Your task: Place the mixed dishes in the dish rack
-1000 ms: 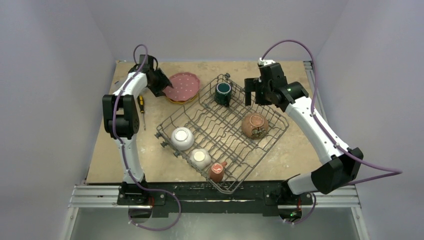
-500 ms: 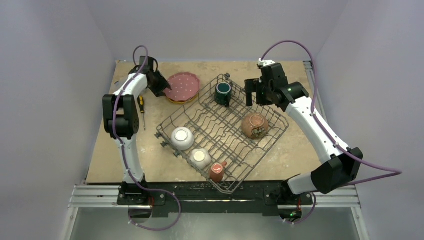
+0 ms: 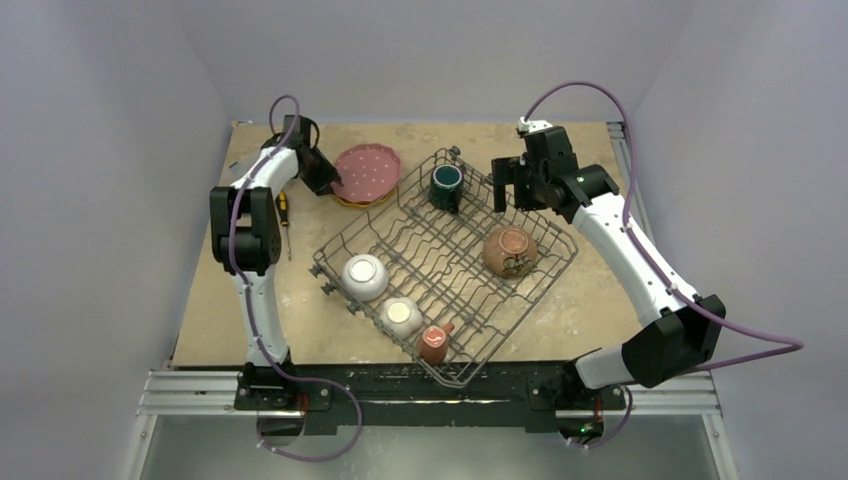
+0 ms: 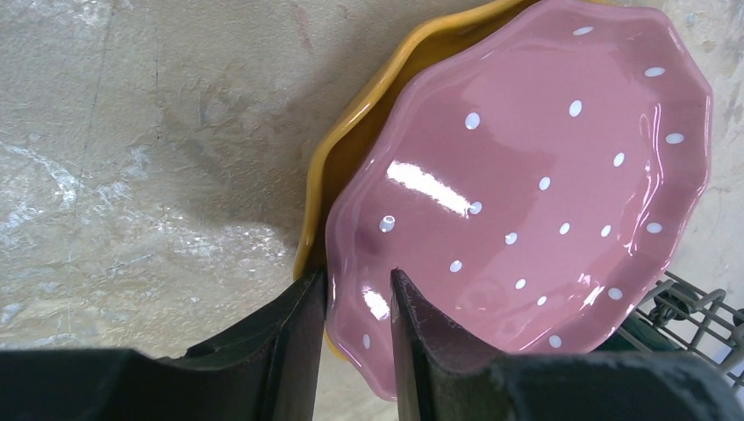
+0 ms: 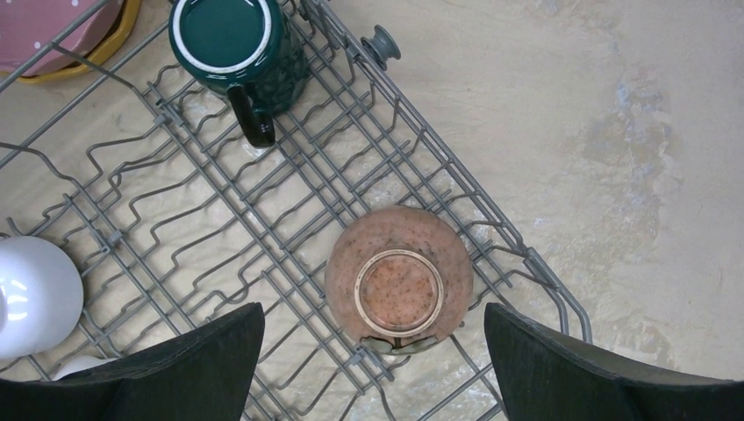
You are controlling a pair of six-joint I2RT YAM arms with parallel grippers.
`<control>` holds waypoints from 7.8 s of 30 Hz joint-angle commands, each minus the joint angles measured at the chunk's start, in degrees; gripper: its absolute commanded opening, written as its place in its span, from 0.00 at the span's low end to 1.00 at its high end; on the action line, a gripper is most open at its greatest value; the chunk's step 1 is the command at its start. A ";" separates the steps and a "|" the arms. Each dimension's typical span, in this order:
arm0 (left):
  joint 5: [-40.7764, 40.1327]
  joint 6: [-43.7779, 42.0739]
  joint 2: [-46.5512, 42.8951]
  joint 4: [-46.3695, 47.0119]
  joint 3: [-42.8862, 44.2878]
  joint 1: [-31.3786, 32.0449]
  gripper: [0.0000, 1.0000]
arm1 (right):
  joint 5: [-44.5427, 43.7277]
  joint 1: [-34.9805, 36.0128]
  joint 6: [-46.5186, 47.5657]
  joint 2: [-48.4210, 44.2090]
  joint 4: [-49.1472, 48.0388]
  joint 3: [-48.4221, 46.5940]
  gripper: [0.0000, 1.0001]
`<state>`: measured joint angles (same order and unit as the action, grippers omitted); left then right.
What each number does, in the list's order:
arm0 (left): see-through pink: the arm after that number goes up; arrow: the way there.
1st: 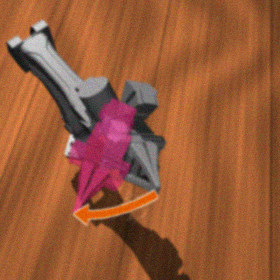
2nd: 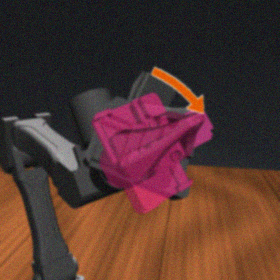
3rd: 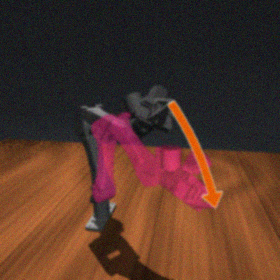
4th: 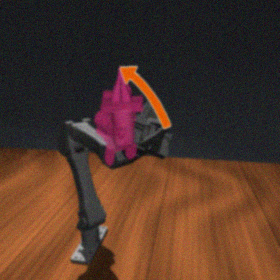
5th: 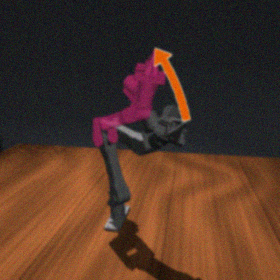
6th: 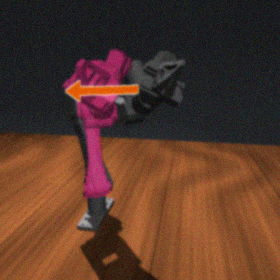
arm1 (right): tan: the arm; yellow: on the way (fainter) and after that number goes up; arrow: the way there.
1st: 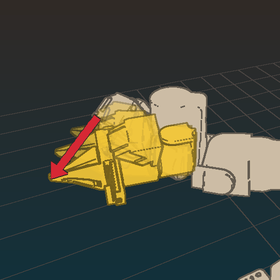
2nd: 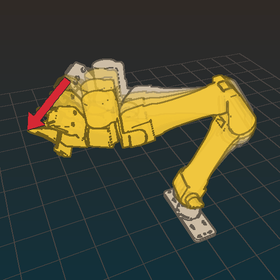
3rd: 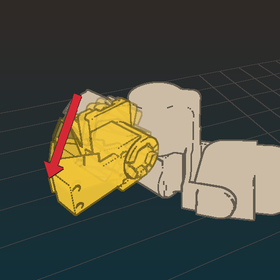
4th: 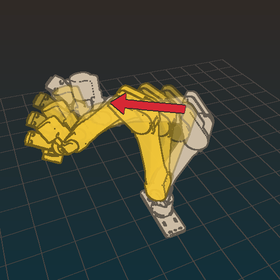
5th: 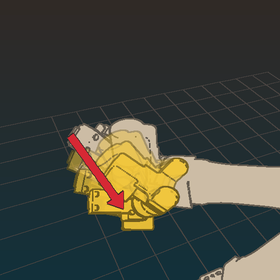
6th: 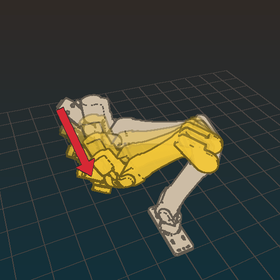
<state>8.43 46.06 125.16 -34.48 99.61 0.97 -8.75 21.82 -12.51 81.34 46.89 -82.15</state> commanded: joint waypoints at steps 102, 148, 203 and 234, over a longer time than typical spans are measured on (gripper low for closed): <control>2.83 7.16 -2.77 0.61 -3.99 -2.28 0.00 | 2.78 -1.29 1.08 0.88 -3.83 0.48 0.95; 11.53 14.11 -17.49 10.30 -8.33 -4.93 0.00 | 3.96 -1.29 0.93 -0.24 -4.62 1.79 0.95; 17.73 13.31 -64.03 -0.19 -32.90 27.10 0.00 | 44.25 5.64 -52.15 -18.30 -35.08 25.80 0.62; -25.29 -43.84 -73.14 -1.67 -27.06 65.09 1.00 | 30.81 8.54 -62.68 -25.47 -13.54 19.64 0.00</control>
<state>-3.03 23.94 52.66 -46.50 74.70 56.25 23.33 30.41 -74.56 55.05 32.95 -53.28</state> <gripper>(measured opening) 0.998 0.253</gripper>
